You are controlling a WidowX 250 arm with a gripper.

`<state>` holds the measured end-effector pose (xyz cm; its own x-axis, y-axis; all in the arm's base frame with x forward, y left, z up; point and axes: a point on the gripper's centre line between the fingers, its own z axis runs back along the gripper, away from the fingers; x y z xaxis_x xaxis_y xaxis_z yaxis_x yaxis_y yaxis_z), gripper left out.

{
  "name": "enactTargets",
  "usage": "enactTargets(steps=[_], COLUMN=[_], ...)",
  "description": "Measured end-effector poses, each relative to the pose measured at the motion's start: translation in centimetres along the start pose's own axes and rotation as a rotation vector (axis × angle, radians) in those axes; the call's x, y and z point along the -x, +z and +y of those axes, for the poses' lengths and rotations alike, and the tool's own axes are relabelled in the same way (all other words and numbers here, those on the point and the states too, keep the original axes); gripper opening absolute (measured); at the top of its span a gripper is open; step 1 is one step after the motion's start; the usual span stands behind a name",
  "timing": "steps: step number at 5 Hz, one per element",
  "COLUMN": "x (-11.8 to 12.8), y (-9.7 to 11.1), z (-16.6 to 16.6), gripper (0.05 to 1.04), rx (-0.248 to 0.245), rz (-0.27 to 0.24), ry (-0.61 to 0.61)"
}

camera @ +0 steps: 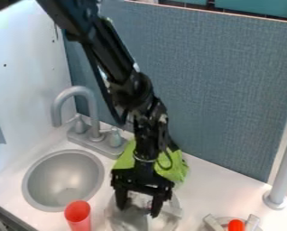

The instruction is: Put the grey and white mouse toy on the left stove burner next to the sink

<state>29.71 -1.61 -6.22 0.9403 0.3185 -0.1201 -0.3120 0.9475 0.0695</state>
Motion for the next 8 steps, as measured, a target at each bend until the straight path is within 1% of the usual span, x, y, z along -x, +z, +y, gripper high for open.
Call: enactTargets(steps=[1,2,3,4,5,8], x=[0.3,0.9,1.3,1.2,1.0,1.0], y=[2.4,5.8,7.8,7.7,7.1,7.1], z=[0.0,-0.2,-0.4,-0.2,-0.3,-0.4], gripper=[1.002,1.002,1.002,1.002,1.002,1.002], rx=[0.038,0.061,0.073,0.051,0.04,0.041], rz=[-0.074,-0.158,-0.225,-0.219,-0.195,-0.195], ry=[-0.019,-0.034,-0.069,-0.092,-0.124,-0.123])
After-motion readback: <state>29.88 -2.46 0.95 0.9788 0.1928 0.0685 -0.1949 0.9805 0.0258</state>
